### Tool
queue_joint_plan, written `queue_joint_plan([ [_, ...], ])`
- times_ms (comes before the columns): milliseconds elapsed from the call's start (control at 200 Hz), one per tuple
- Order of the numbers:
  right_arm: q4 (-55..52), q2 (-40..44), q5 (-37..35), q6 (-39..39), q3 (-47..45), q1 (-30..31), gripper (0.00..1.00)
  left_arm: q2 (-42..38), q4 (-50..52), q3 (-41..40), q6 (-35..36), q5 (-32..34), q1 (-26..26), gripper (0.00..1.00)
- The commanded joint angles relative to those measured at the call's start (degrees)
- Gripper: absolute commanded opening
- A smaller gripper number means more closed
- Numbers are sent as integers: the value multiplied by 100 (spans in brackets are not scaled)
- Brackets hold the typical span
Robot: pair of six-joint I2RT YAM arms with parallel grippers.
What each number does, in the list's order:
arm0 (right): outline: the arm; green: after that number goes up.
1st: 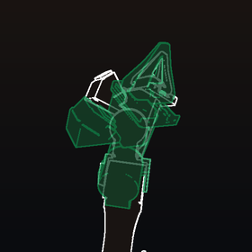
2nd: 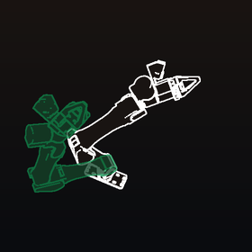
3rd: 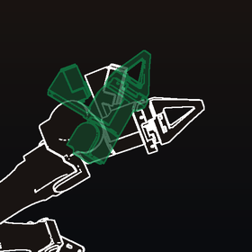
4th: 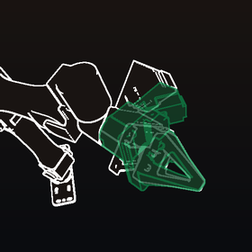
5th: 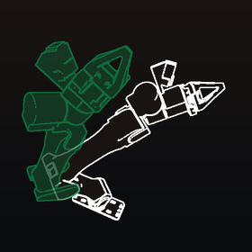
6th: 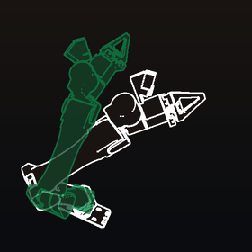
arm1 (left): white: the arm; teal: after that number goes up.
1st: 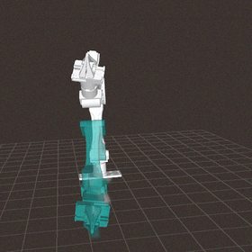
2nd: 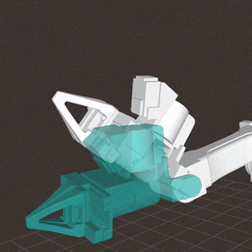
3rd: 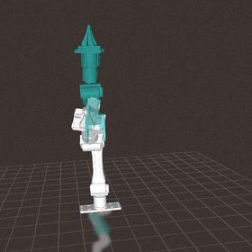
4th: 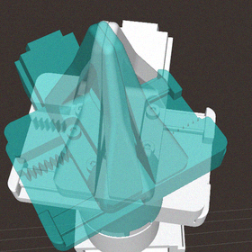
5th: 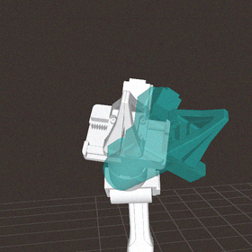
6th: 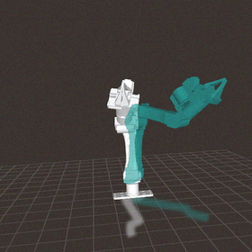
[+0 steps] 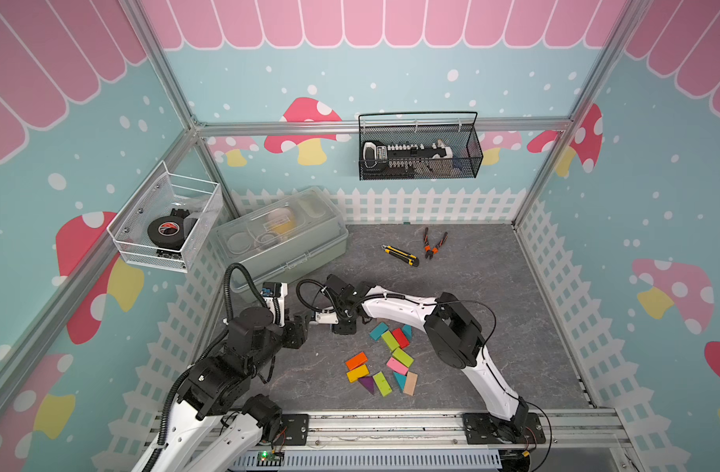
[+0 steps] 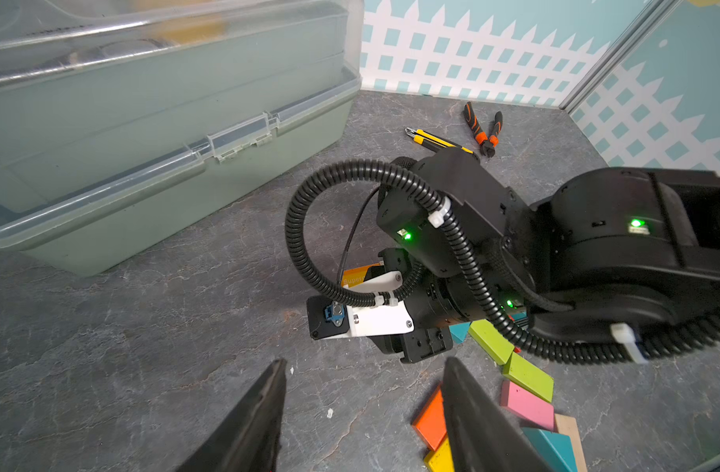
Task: Assemble a piece of candy with building blocks
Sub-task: Place the building block at the center of the board, then pick up the building block from the center of the board.
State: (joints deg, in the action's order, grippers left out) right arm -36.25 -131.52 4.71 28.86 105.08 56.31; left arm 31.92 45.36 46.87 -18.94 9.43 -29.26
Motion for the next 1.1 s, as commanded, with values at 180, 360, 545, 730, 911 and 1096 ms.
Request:
queue_joint_plan([
  [180,263,968,524,-409,-399,-132,48,-99,34,94,-47,-114,34,61],
  [360,1075,2019,812,-900,-1456,-439,51,104,19,129,73,-454,34,61],
  [545,2730,3771,845,-2035,-3647,-1191,52,943,-262,186,321,-1553,23,57],
  [730,3950,5308,540,-2972,-5831,-1757,53,3087,-103,867,776,-856,-1151,53],
  [911,5140,6789,65,-3856,-7646,-2069,58,5068,171,1745,1037,-925,-1876,55],
  [1096,4917,7813,-559,-3931,-8243,-2149,59,6259,379,2454,1273,-1286,-1983,58],
])
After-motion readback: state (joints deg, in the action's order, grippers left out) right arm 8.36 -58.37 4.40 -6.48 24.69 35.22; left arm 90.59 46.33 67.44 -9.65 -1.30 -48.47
